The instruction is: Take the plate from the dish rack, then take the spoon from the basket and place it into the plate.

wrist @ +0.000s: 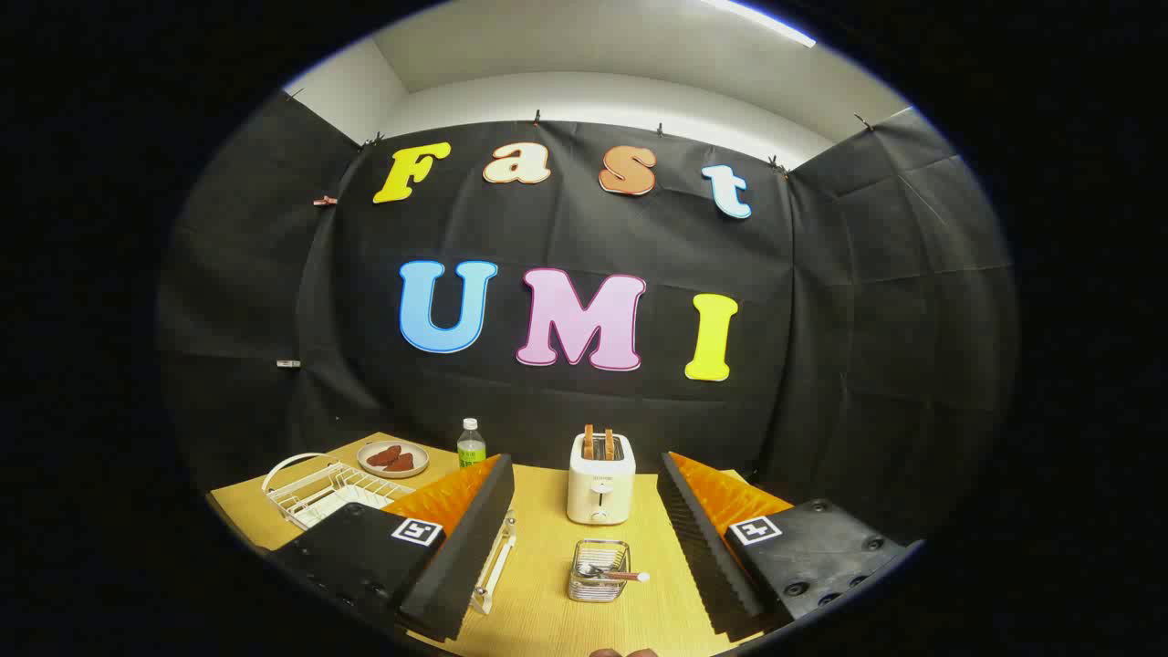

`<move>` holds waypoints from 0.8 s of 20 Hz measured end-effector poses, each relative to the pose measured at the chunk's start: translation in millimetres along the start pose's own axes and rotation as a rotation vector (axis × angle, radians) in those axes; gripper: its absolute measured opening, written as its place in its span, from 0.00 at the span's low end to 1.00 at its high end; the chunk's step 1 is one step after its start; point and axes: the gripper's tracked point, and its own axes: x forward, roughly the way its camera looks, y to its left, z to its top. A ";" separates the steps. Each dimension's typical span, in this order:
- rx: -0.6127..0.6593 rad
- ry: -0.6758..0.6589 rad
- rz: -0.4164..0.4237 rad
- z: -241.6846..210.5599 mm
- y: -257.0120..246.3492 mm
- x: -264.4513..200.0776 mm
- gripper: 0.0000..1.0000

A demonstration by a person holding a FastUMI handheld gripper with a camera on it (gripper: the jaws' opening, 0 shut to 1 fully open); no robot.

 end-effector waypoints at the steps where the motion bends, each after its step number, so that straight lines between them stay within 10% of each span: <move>1: -0.002 0.002 0.000 -0.6 -0.4 0.1 0.98; 16: 0.018 0.038 0.009 -11.1 -0.8 1.2 0.98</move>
